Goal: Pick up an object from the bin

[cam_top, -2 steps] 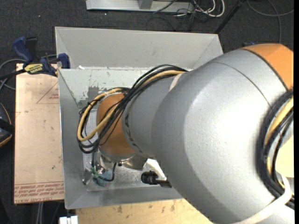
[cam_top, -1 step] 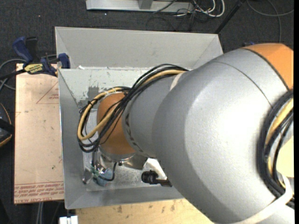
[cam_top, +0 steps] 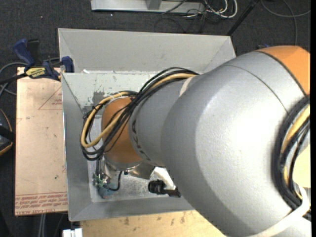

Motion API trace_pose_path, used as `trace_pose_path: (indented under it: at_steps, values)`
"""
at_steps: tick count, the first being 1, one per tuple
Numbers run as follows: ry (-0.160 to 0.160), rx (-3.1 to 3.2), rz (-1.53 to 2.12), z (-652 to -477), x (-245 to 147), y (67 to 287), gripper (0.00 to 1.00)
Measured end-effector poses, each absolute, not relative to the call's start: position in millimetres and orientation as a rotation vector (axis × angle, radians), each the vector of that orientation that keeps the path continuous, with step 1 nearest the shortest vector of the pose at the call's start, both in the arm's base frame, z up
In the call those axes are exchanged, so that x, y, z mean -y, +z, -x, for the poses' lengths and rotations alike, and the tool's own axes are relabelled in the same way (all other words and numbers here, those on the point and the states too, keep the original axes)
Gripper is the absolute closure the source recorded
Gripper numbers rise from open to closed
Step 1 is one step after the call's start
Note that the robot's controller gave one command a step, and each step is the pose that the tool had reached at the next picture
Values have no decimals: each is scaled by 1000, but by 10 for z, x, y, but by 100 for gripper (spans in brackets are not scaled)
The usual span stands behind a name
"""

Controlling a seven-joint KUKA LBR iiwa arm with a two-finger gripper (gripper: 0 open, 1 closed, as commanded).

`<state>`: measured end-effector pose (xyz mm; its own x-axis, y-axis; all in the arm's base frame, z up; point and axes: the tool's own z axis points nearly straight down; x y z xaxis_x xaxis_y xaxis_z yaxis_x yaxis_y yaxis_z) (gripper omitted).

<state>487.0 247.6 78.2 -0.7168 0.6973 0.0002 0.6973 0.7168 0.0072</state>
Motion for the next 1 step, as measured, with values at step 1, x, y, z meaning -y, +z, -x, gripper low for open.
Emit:
trace_pose_path:
  at_steps: [1]
  values:
    - [6, -2910, -1177, -4882, -2485, 1282, 100]
